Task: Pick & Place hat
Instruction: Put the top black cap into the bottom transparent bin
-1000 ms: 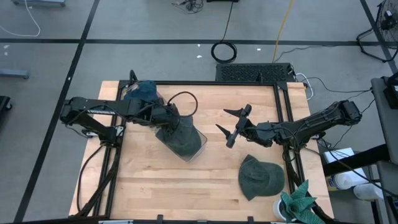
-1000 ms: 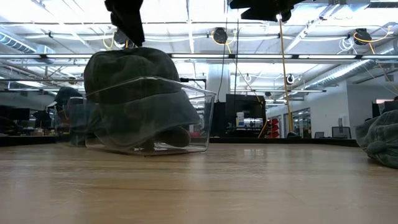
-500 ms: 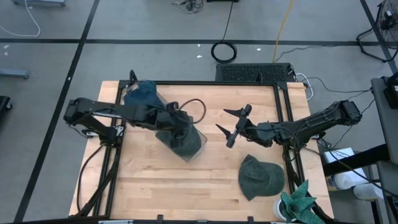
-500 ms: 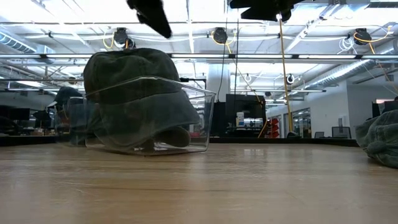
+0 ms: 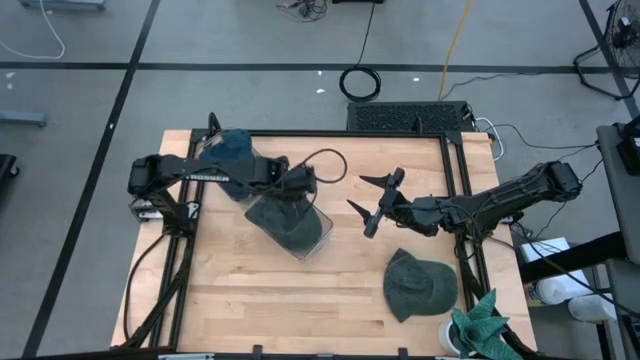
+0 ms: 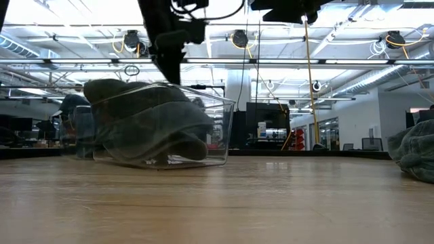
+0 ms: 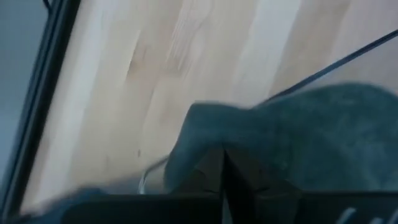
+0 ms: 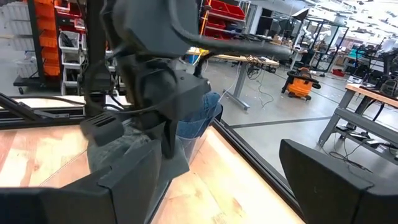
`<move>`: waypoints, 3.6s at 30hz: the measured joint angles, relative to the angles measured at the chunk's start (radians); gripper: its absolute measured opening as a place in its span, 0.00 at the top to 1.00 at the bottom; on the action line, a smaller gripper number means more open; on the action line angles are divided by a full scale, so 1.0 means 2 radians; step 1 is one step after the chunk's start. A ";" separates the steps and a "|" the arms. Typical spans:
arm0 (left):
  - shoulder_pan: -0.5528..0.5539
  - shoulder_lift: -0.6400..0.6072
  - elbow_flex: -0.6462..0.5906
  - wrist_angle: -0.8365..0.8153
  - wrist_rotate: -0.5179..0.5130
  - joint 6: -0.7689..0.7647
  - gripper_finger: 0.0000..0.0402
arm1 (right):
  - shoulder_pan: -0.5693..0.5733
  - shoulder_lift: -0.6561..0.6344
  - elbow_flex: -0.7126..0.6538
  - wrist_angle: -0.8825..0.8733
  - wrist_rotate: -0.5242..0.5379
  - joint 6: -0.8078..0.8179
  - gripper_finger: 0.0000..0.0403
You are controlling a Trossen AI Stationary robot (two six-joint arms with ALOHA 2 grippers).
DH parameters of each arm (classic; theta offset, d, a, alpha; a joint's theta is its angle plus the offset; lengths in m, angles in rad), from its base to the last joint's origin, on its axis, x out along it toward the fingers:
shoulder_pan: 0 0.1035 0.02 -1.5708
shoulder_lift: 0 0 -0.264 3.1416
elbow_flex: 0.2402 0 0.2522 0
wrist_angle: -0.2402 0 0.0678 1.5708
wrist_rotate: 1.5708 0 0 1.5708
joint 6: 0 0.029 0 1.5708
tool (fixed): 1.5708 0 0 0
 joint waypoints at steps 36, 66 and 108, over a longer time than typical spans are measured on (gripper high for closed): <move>-0.032 0.035 0.000 0.027 0.018 0.032 0.99 | 0.000 0.000 0.000 -0.003 0.000 0.002 0.22; -0.033 -0.081 0.000 -0.036 0.023 -0.023 0.99 | 0.000 0.000 0.000 -0.003 0.000 0.000 0.22; -0.076 -0.118 -0.142 0.142 0.073 -0.072 1.00 | 0.000 0.000 0.000 -0.003 0.000 0.004 0.22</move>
